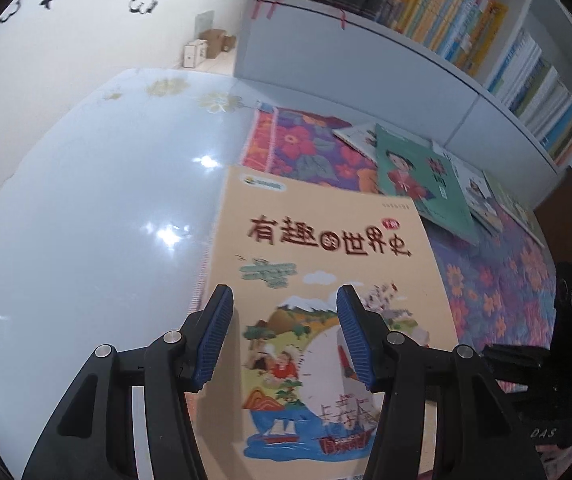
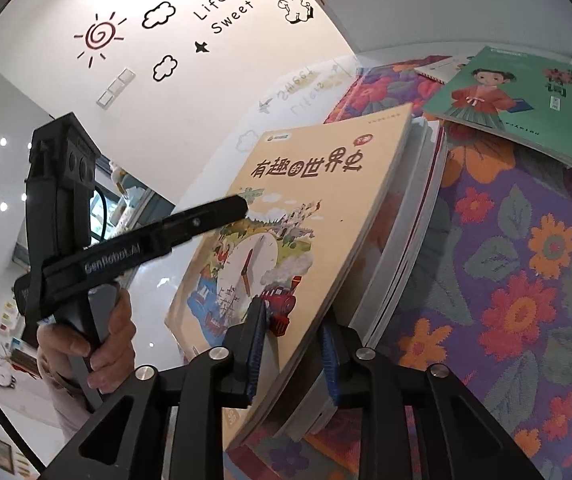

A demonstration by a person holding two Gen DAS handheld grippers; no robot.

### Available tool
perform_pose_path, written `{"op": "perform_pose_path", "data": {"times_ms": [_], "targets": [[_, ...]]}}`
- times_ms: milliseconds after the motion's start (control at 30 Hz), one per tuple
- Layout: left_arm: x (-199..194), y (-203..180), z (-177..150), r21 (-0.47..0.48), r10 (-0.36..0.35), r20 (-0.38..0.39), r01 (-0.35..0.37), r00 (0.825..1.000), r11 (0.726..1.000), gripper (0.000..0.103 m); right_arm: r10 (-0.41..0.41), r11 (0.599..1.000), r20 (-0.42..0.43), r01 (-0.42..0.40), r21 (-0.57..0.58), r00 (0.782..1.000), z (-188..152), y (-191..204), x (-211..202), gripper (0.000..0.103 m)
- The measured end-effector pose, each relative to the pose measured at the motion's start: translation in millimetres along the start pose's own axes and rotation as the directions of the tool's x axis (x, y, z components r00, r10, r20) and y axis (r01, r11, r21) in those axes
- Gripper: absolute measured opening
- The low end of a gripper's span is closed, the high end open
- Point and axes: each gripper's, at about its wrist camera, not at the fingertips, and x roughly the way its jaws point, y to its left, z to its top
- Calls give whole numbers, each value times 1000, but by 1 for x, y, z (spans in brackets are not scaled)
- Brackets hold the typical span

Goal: Organize books
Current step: 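Carry the orange book with the left gripper and lower it onto the stack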

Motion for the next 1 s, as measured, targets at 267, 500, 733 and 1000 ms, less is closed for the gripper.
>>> {"op": "perform_pose_path", "data": {"times_ms": [267, 500, 733, 1000], "targets": [[-5, 17, 2, -35, 115, 26, -114, 993, 993, 53, -113, 994, 22, 112, 10, 993, -3, 4, -21, 57], [22, 18, 1, -52, 87, -46, -89, 995, 995, 58, -130, 991, -66, 132, 13, 989, -11, 6, -12, 57], [21, 3, 5, -33, 136, -42, -138, 990, 990, 58, -78, 996, -104, 81, 26, 991, -18, 1, 5, 59], [-15, -37, 14, 33, 206, 71, -209, 976, 977, 58, -80, 995, -24, 81, 55, 996, -10, -30, -40, 59]]}}
